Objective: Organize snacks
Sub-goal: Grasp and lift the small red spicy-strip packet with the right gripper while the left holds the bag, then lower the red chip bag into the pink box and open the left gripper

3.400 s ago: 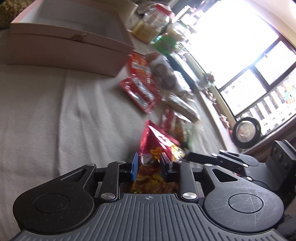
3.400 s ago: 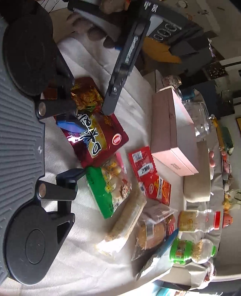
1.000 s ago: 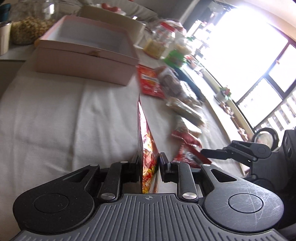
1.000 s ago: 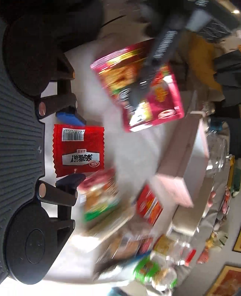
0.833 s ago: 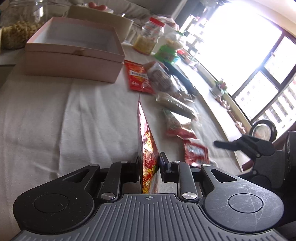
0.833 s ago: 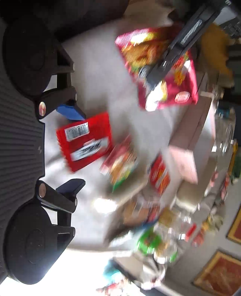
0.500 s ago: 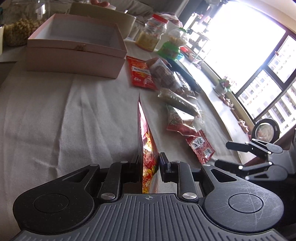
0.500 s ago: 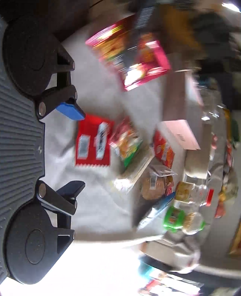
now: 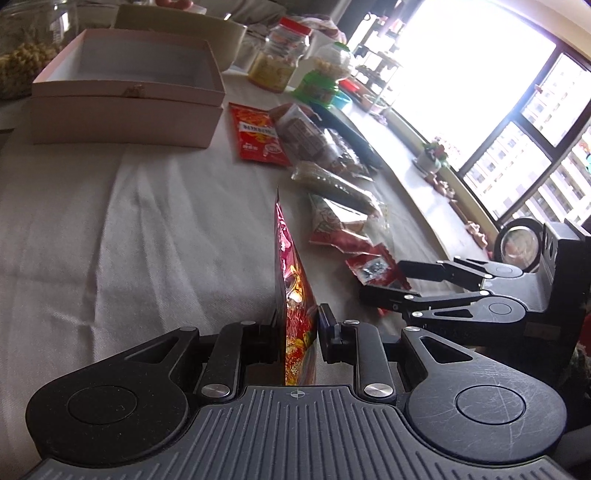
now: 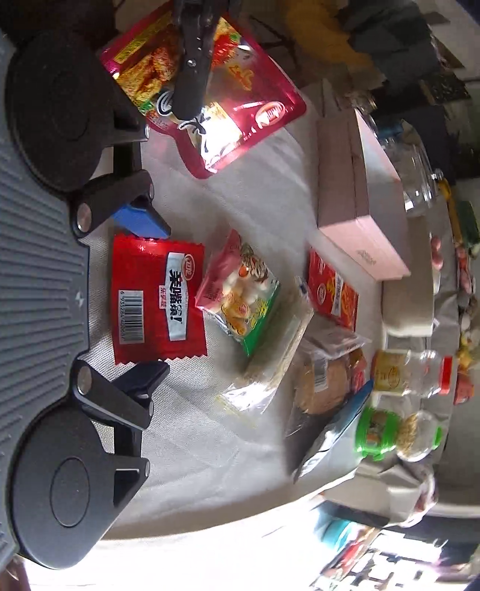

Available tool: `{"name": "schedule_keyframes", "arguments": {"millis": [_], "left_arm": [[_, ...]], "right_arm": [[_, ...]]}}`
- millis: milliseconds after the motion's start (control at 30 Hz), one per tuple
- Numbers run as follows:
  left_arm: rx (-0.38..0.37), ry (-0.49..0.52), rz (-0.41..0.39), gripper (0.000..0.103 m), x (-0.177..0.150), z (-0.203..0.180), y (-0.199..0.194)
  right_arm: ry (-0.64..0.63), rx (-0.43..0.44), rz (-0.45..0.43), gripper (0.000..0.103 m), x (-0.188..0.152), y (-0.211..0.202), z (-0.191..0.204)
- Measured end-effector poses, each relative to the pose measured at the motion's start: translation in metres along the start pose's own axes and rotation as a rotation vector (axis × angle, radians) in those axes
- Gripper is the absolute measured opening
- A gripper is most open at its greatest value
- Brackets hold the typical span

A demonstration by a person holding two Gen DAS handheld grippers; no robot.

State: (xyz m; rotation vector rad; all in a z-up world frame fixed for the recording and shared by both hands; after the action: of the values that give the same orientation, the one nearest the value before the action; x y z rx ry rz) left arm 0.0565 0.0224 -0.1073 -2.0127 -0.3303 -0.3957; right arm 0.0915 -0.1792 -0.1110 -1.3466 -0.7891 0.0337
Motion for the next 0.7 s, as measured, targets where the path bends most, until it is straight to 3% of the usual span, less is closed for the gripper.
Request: {"name": "schedule_keyframes", "arguments": {"millis": [33,167,467,567,700], "left_arm": [[-0.003,0.006,-0.001,0.025,-0.001,-0.001,-0.001],[-0.007,0.026,-0.022,0.025,-0.005,-0.006,-0.013],[-0.025,0.064,-0.064,0.025,-0.013,-0.013,-0.041],[0.006,0.07,-0.139,0.025,0.008,-0.006,-0.066],[0.102,0.062,-0.315,0.025,0.068,0.015,-0.113]], "right_arm": [[-0.019,0.001,-0.004,0.053,-0.001,-0.006,0.002],[-0.051,0.068,-0.011,0.049,-0.005,-0.025,0.008],[-0.112,0.115,-0.107,0.048,0.007,-0.066,0.028],[-0.136,0.125,-0.167,0.048,0.037,-0.085,0.031],[-0.153,0.138,-0.257,0.048,0.107,-0.104,0.032]]}}
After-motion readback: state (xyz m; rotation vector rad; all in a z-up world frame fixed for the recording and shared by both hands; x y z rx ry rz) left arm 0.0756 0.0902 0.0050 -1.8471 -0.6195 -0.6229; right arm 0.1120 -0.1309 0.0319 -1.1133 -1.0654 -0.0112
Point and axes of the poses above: each gripper's, at about its wrist camera, not at the fingertips, and y roughly the way its jaws point, z to its left, x to its top, the point moved 2 cm from there along y, roughly the way its jaws point, and after that the axes turned 14 degrees about z, right-handed, at the moved point
